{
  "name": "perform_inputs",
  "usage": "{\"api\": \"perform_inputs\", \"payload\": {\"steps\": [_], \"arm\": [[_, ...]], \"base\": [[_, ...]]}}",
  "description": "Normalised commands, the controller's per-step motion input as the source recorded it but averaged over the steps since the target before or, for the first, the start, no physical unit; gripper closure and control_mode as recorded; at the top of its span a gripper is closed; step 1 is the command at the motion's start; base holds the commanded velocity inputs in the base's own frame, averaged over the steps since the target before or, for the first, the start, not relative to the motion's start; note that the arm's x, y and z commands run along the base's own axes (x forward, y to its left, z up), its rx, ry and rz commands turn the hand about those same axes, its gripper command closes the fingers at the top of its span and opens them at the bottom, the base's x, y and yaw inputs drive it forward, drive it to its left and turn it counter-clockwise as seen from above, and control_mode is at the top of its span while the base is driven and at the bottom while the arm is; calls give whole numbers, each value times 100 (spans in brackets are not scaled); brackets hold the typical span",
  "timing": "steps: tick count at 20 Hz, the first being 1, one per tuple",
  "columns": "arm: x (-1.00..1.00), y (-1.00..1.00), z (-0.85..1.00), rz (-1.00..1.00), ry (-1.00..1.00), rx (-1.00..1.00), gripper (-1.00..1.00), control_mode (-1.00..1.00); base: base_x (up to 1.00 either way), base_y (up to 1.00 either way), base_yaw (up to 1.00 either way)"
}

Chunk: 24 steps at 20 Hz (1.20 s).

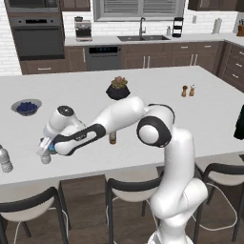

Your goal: Move the plastic bottles in the middle to the plastics group, and the glass bottles in the middle to the glass group.

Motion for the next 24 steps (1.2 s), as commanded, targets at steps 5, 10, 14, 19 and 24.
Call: {"api": "perform_inputs", "payload": {"steps": [5,10,14,19,24], "arm": [[30,9,-12,0,0,0,100,-100],[15,0,-17,0,7,0,100,-100],[11,0,-37,0,7,0,100,-100],[7,0,-11,0,5,0,100,-100],[0,0,0,0,0,0,100,-100]], "base": [[0,0,0],[0,0,0],[0,0,0],[0,0,0],[0,0,0]]}}
